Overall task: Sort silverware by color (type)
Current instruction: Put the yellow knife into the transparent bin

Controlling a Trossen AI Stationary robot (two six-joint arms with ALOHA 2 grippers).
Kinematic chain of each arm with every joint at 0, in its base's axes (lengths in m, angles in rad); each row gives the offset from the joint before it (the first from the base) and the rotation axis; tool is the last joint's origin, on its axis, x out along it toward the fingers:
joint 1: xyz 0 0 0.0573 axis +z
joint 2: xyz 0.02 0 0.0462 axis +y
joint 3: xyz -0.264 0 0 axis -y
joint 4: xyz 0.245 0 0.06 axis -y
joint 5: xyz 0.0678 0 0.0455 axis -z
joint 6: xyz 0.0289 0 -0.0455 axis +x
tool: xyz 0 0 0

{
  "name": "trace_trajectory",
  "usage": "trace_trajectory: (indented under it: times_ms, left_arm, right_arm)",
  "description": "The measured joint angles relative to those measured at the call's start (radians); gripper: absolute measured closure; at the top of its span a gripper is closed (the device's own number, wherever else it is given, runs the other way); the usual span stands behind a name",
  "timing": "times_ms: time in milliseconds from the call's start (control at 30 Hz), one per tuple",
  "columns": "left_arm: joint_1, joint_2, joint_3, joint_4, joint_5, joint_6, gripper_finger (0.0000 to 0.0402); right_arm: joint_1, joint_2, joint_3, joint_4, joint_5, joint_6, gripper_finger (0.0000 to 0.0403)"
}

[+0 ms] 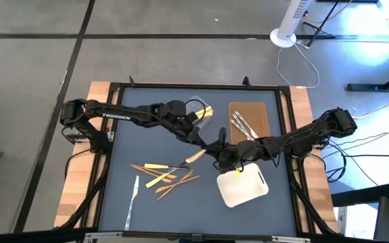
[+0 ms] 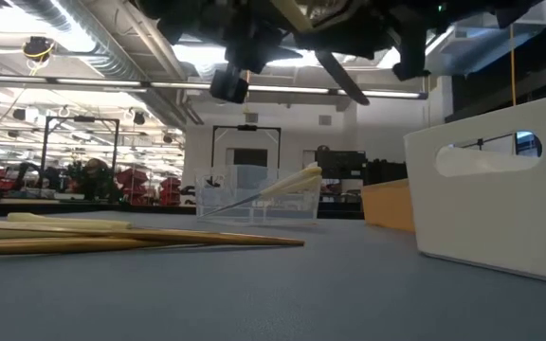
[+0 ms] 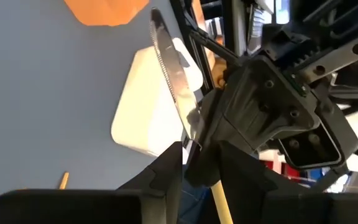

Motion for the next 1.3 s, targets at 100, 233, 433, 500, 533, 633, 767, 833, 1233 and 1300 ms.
trace_trajectory:
  times_ms: [100,233,433,500,533,633,767,833,1233,1300]
  left_arm:
    - [0.0,0.0,0.0,-0.002,0.002,0.0,0.0305]
    - [0.011,0.001,-0.002,-0.011,0.01,0.0,0.0305]
    - [0.037,0.001,-0.002,-0.01,-0.032,0.002,0.0305]
    - [0.048,0.002,-0.002,-0.01,-0.035,0.018,0.0305]
    - [0.054,0.002,-0.002,-0.01,-0.037,0.028,0.0305]
    - [0.073,0.002,-0.002,-0.007,-0.06,0.078,0.0305]
    - [0.103,0.002,-0.002,0.0,-0.092,0.209,0.0305]
    - [0.115,0.002,-0.002,0.015,-0.11,0.299,0.0305]
    - [0.142,-0.02,-0.003,0.024,-0.188,0.74,0.0305]
    - [0.131,-0.019,-0.003,0.031,-0.19,0.784,0.0305]
  right_arm:
    - [0.0,-0.003,0.016,-0.047,-0.009,0.0,0.0386]
    - [0.006,-0.004,0.025,-0.102,-0.041,0.008,0.0386]
    - [0.046,-0.005,0.027,-0.104,-0.067,0.005,0.0386]
    - [0.062,-0.005,0.027,-0.108,-0.069,0.005,0.0386]
    - [0.07,-0.005,0.027,-0.11,-0.069,0.005,0.0386]
    - [0.094,-0.005,0.027,-0.111,-0.069,0.009,0.0386]
    - [0.123,-0.005,0.026,-0.082,-0.033,0.031,0.0386]
    - [0.132,-0.007,0.027,-0.046,0.01,0.04,0.0386]
    - [0.136,-0.148,0.026,-0.029,0.176,0.151,0.0386]
    - [0.136,-0.19,0.026,-0.045,0.177,0.169,0.0386]
